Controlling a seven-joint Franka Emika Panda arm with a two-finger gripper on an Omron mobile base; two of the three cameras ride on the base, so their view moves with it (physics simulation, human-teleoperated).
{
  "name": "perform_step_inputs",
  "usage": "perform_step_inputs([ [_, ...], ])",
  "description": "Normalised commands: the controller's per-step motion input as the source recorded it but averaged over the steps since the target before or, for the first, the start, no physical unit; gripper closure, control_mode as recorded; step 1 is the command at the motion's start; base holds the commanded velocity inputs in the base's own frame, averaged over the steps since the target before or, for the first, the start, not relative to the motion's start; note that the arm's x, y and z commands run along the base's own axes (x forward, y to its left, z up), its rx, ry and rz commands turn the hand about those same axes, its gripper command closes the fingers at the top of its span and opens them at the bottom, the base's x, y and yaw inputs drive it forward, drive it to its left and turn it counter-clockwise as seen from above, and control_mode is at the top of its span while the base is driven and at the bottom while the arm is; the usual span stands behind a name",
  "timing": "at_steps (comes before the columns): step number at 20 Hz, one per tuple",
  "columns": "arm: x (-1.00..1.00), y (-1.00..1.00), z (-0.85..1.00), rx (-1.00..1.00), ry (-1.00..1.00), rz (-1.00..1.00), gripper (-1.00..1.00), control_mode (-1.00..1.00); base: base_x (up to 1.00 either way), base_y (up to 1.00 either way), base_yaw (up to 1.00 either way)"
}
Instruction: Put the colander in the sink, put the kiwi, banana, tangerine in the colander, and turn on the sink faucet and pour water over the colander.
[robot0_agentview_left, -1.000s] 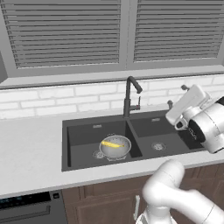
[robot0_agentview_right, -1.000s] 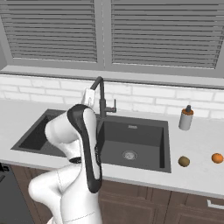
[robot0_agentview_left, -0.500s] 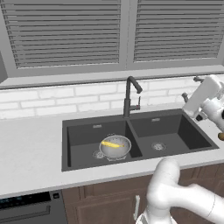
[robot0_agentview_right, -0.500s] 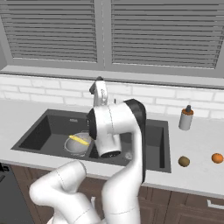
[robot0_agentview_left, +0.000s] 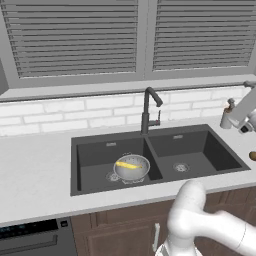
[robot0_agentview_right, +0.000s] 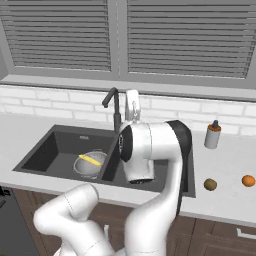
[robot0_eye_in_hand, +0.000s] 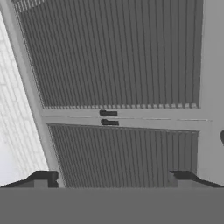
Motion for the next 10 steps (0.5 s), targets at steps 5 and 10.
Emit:
perform_step_inputs([
  [5,-0.3,-0.85,-0.41,0.16,0.0,-0.22,-1.0,-1.0,0.0,0.0,0.0],
  [10,-0.42,-0.99,-0.35,0.36,0.1,-0.22,-1.0,-1.0,0.0,0.0,0.0],
])
